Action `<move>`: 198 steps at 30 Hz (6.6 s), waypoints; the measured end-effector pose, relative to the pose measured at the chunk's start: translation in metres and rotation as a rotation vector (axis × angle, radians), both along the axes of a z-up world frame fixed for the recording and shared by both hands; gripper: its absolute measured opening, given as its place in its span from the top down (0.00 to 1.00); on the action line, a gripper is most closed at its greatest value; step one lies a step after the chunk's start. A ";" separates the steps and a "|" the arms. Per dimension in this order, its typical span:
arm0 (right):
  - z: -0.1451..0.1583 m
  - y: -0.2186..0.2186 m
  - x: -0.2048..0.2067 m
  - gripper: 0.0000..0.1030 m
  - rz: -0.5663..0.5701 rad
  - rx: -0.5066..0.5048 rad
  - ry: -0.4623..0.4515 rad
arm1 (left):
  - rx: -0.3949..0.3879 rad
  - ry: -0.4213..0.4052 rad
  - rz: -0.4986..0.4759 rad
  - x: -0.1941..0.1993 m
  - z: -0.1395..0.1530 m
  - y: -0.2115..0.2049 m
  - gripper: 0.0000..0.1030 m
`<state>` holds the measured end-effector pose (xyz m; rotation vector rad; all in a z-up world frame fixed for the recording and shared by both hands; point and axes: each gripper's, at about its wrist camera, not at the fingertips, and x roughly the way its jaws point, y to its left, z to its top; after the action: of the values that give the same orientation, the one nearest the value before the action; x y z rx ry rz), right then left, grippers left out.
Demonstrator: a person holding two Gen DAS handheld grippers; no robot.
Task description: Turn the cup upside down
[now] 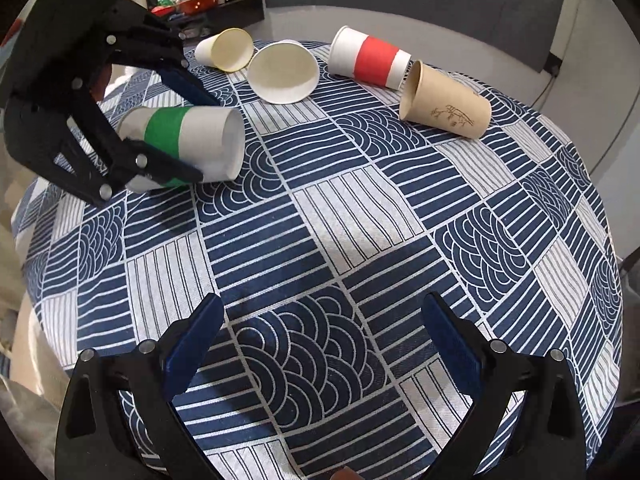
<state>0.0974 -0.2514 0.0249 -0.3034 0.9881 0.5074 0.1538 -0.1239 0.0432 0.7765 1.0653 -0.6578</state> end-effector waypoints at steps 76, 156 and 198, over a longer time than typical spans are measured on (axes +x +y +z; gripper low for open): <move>-0.015 -0.067 0.049 0.08 -0.146 0.152 0.059 | 0.091 -0.096 0.102 0.024 -0.015 -0.056 0.22; -0.013 0.032 -0.060 0.08 -0.149 0.187 -0.236 | -0.526 -0.482 0.771 -0.161 -0.038 0.118 0.06; -0.026 0.052 -0.068 0.08 -0.155 0.112 -0.302 | -0.518 -0.460 0.774 -0.164 -0.044 0.118 0.06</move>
<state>0.0292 -0.1990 -0.0012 -0.1937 0.6805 0.3617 -0.0102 -0.0055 -0.0005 0.0204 0.6423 -0.0587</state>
